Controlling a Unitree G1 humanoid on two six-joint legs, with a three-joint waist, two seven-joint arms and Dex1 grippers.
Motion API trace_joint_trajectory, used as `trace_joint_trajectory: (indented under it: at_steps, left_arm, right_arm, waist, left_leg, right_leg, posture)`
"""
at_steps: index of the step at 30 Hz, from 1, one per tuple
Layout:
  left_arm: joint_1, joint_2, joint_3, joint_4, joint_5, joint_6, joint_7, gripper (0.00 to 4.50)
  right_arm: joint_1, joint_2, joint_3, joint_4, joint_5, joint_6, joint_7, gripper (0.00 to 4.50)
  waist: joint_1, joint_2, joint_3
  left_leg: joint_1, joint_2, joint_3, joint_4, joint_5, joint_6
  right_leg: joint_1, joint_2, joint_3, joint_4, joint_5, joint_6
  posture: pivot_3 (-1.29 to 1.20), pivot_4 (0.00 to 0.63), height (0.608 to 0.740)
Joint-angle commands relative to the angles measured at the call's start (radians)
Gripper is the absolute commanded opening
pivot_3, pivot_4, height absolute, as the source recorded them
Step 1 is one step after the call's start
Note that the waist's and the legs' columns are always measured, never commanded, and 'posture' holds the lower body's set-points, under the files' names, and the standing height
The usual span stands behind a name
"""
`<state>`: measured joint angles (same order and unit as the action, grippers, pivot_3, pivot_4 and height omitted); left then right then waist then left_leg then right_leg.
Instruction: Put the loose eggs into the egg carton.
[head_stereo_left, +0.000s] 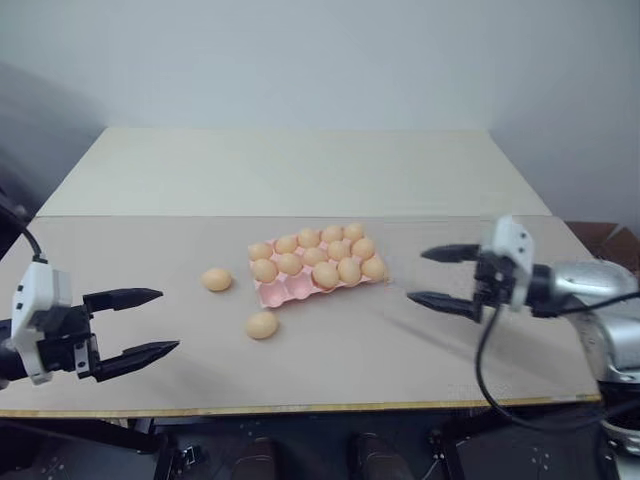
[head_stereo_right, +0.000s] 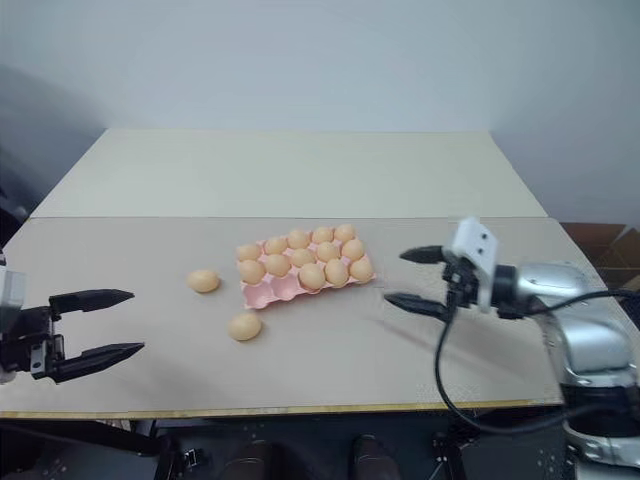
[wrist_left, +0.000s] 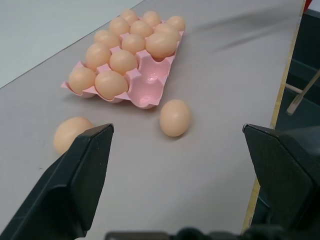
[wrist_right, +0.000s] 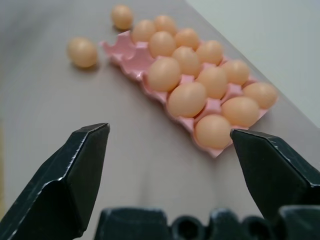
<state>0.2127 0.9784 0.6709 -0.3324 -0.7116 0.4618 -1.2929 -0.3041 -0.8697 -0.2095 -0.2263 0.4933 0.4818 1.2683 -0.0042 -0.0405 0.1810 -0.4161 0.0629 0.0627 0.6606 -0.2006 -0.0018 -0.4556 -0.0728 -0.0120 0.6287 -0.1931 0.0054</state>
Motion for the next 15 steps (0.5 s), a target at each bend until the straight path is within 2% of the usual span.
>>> trace_joint_trajectory:
  at_steps: [1, 12, 15]
  left_arm:
    - [-0.013, 0.02, 0.016, 0.017, 0.004, -0.017, -0.018, 4.5]
    - [-0.069, 0.018, -0.07, 0.032, 0.02, -0.029, -0.025, 4.5]
    - [-0.071, 0.0, -0.127, 0.008, 0.044, -0.048, -0.01, 4.5]
  right_arm:
    - [0.042, -0.044, -0.08, -0.038, 0.088, -0.039, 0.094, 4.48]
    - [0.079, -0.067, -0.096, -0.057, 0.107, -0.067, 0.074, 4.48]
    - [0.073, -0.068, -0.099, -0.06, 0.109, -0.071, 0.069, 4.48]
  waist:
    - [-0.005, 0.0, 0.0]
    - [-0.005, 0.0, 0.0]
    - [-0.004, 0.0, 0.0]
  left_leg:
    - [0.001, 0.0, 0.0, 0.0, 0.0, 0.0]
    - [0.001, 0.001, 0.001, 0.0, -0.001, -0.001]
    - [0.001, 0.001, 0.001, 0.0, -0.001, -0.001]
  right_leg:
    - [0.0, 0.0, 0.0, 0.0, 0.0, 0.0]
    - [0.0, 0.001, 0.001, 0.0, 0.0, 0.0]
    - [0.0, 0.001, 0.001, 0.0, 0.0, 0.0]
  posture:
    - [0.0, 0.15, 0.74]
    - [0.0, 0.15, 0.74]
    - [0.0, 0.15, 0.74]
